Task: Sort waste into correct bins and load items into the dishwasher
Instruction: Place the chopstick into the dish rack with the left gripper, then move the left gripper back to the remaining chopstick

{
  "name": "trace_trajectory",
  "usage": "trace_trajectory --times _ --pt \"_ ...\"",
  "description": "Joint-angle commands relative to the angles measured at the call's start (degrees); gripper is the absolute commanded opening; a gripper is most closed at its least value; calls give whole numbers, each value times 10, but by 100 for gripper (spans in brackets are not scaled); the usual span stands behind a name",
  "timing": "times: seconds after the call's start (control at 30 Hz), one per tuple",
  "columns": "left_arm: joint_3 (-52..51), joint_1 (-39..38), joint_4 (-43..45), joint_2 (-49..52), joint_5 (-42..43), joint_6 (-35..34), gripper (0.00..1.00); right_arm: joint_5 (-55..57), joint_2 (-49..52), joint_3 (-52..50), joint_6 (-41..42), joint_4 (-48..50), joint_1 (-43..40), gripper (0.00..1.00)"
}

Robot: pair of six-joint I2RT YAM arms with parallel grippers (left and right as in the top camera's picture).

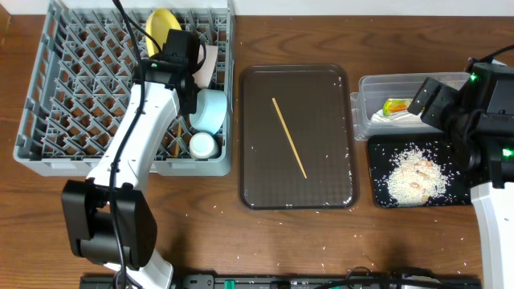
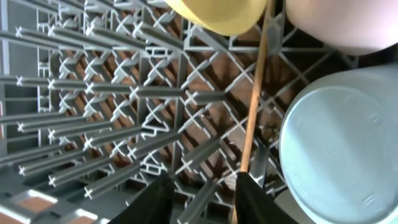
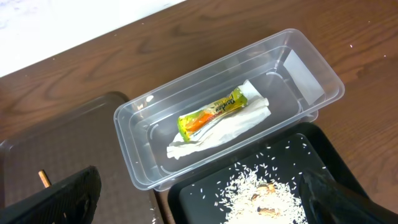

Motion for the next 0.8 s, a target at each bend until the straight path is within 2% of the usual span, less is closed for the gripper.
trace_trajectory --times 0.0,0.13,0.23,0.37,0.4,0.57,0.77 --pt "5 0 16 0 -11 3 41 5 -1 7 6 1 -2 99" --pt "22 -5 11 -8 -2 3 41 5 -1 7 6 1 -2 99" --pt "26 -32 9 -38 29 -23 42 5 -1 7 6 1 -2 99" --pt "26 -107 40 -65 284 -48 45 5 -1 7 6 1 -2 99" --pt "26 -132 55 -62 316 -50 45 5 -1 7 6 1 -2 99" --pt "29 -215 110 -39 293 -120 45 5 -1 7 6 1 -2 99" --pt "102 -228 62 -17 292 -150 45 5 -1 7 6 1 -2 99"
